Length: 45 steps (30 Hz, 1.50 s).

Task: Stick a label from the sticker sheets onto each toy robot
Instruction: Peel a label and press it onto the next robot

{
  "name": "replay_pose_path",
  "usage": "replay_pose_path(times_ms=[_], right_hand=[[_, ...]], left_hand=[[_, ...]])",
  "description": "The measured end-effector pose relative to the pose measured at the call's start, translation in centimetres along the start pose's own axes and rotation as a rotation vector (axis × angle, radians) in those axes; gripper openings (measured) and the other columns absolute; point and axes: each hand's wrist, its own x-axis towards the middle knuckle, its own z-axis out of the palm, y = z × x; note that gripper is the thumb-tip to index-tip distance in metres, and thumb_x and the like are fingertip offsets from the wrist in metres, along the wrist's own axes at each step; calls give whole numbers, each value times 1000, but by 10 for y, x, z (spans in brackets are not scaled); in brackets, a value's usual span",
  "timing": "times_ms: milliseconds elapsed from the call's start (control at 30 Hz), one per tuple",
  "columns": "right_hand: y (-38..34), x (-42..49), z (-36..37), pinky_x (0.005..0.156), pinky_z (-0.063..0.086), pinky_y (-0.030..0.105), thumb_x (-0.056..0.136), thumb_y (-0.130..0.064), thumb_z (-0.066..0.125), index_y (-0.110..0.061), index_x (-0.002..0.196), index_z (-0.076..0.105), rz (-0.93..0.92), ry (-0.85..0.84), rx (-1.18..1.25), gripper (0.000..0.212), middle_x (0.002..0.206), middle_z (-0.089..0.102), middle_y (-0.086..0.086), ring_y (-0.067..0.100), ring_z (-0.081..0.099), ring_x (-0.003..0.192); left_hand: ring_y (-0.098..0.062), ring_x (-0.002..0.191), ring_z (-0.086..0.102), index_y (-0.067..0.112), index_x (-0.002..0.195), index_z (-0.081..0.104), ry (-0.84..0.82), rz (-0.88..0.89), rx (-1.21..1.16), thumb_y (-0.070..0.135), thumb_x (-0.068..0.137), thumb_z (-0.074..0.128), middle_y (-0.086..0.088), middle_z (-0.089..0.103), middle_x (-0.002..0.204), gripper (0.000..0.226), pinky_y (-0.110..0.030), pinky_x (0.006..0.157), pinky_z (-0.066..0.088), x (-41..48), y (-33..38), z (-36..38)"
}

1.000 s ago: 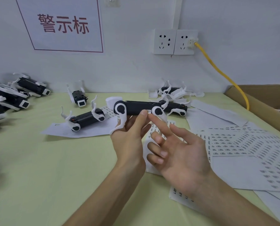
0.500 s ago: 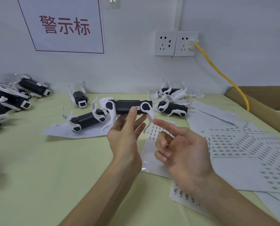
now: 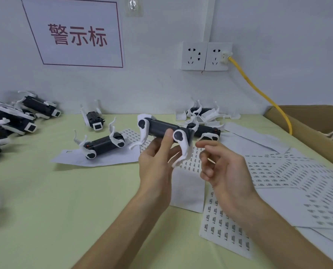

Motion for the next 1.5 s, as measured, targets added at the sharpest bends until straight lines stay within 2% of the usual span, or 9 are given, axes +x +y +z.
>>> replay_pose_path(times_ms=[267, 367, 433, 633, 767, 900, 1033, 1367, 1500], right_hand=[[-5, 2, -5, 52, 34, 24, 91, -11, 57, -21, 91, 77, -70, 78, -62, 22, 76, 57, 0, 12, 45, 57], [-2, 2, -4, 77, 50, 30, 89, -31, 69, -33, 119, 70, -149, 57, -235, 30, 112, 69, -6, 10, 67, 96], [1, 1, -1, 93, 51, 35, 82, -44, 71, -38, 129, 64, -174, -25, -317, 48, 123, 69, -8, 7, 66, 113], [5, -1, 5, 99, 55, 48, 75, -58, 70, -34, 120, 70, -230, -44, -362, 51, 113, 74, -5, 14, 72, 103], [6, 0, 4, 96, 57, 44, 74, -58, 70, -37, 118, 71, -243, -37, -354, 49, 112, 74, -6, 14, 72, 101], [6, 1, 2, 87, 59, 35, 80, -53, 73, -34, 120, 70, -271, -27, -354, 44, 108, 76, -9, 11, 72, 100], [9, 4, 1, 81, 59, 28, 72, -57, 71, -33, 120, 70, -250, -30, -356, 54, 105, 75, -9, 10, 73, 98], [10, 11, -4, 78, 61, 29, 69, -61, 69, -33, 120, 70, -198, -30, -395, 58, 110, 75, -3, 12, 70, 107], [9, 15, -6, 66, 56, 23, 94, -51, 59, -28, 110, 73, -116, -20, -365, 32, 100, 78, 0, 16, 74, 92]], left_hand=[[-12, 74, 66, 9, 102, 71, -2, 104, 74, 25, 101, 63, 0, 73, 87, 18, -17, 71, 55, 1, -1, -3], [-8, 71, 67, 8, 98, 72, -16, 146, 122, 25, 100, 64, 5, 74, 84, 19, -15, 68, 54, 0, -4, -3], [-6, 71, 69, 8, 97, 72, -46, 189, 173, 24, 100, 65, 7, 76, 83, 18, -15, 68, 54, -2, -7, -3], [-16, 80, 75, 14, 105, 78, -47, 205, 200, 35, 105, 56, -4, 80, 96, 30, -20, 69, 57, -3, -11, -5], [-19, 78, 75, 17, 93, 81, -51, 144, 143, 38, 109, 48, -7, 80, 93, 42, -25, 68, 58, 0, -7, -4], [-16, 82, 72, 12, 112, 75, -148, 165, 205, 27, 103, 62, -7, 78, 103, 22, -22, 74, 57, 0, -9, -5], [-13, 87, 76, 13, 113, 74, -125, 217, 295, 22, 103, 62, -4, 79, 100, 18, -20, 74, 58, 2, -12, -8], [-16, 87, 78, 11, 111, 75, -95, 160, 296, 21, 101, 65, -7, 80, 97, 18, -21, 73, 59, 6, -13, -11], [-11, 72, 76, 19, 107, 76, -75, 184, 346, 9, 103, 60, 0, 79, 80, 19, -19, 68, 58, 10, -10, -17]])
